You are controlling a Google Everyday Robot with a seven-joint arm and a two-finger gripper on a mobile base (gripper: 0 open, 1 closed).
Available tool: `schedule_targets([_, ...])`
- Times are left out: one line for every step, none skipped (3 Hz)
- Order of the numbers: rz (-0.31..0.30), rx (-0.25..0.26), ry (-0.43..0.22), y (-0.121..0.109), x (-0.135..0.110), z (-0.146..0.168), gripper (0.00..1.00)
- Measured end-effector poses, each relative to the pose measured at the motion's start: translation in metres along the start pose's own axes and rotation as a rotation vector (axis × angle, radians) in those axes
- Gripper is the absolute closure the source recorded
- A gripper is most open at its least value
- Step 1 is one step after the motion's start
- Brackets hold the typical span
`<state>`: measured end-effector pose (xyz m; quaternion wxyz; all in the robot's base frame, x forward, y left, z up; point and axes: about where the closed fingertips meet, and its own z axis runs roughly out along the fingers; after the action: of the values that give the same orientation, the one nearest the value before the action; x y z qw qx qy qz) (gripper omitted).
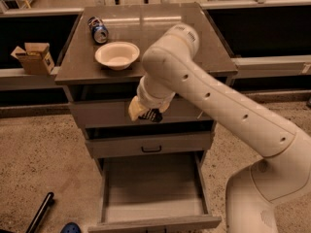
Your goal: Place rxbar chocolate into bottom drawer
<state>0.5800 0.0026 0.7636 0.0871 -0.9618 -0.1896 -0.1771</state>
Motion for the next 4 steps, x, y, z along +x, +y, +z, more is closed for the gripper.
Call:
schedule_targets([-0.008,-0.046,-0.13,0.03,-0.061,0.102,1.0])
schedule_targets([-0.023,-0.083,-0.294,0.061,-0.145,0.183,1.0])
schedule_targets([-0.022,-0.162,-0.401,0.086,-0.201,0.234,1.0])
schedule_targets([-0.019,-0.143,-0.376,0.082,-0.194,0.235,1.0])
